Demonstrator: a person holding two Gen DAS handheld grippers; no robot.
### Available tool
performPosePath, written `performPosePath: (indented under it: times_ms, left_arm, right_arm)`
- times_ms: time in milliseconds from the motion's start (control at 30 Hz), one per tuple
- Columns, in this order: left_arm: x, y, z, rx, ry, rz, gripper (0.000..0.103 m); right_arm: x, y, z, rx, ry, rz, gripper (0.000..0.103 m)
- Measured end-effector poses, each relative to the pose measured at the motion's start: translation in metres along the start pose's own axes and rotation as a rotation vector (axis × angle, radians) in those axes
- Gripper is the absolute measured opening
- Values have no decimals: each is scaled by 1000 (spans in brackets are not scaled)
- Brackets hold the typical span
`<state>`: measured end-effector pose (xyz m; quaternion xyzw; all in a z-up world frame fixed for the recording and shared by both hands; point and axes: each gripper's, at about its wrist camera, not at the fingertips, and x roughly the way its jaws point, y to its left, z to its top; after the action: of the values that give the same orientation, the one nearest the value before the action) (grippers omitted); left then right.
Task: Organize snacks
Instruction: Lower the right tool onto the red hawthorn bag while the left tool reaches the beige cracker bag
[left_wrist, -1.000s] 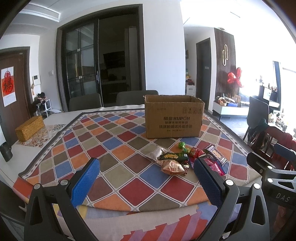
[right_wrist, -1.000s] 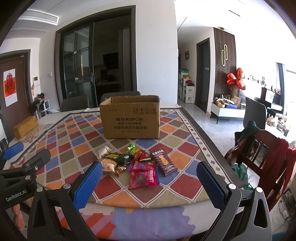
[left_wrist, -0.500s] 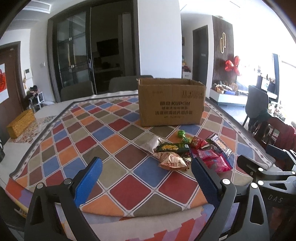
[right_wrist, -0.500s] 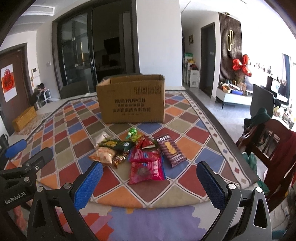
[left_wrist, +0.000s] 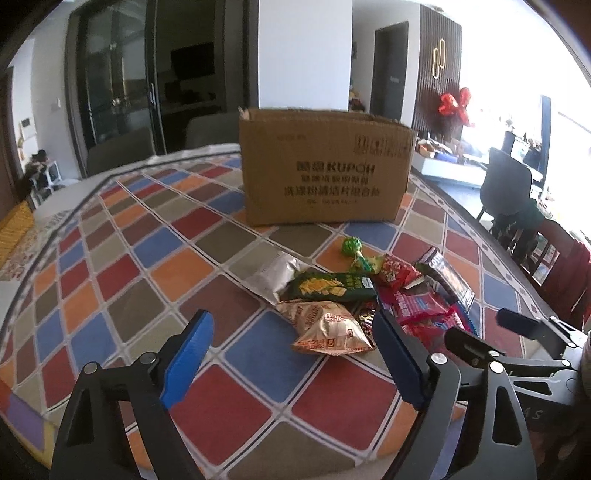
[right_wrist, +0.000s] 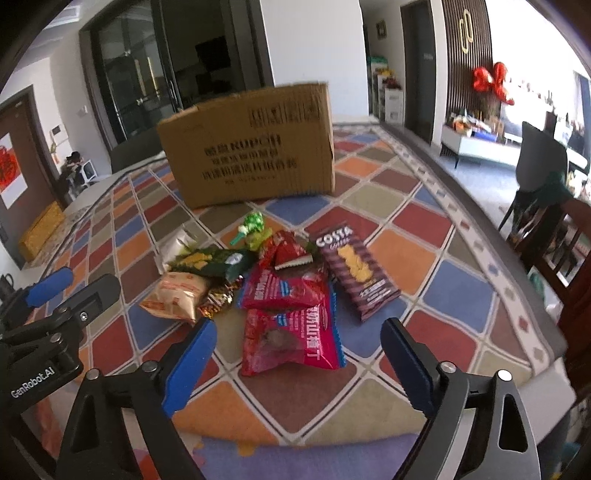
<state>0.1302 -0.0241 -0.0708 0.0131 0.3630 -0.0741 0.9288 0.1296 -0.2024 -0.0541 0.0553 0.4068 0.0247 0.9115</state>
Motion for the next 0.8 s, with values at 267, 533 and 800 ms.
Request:
performPosePath:
  times_ms: [267, 533, 800]
  left_arm:
    - [35, -3, -1, -12, 88, -49, 79]
    - [60, -6, -2, -22, 150, -69, 73]
    - [73, -7, -5, -26, 193, -94, 52]
  right_arm:
    - [28, 0, 1, 15, 77, 43, 78]
    - [45, 0, -2, 20, 121, 56, 68]
    - [48, 5, -2, 5, 133, 77, 57]
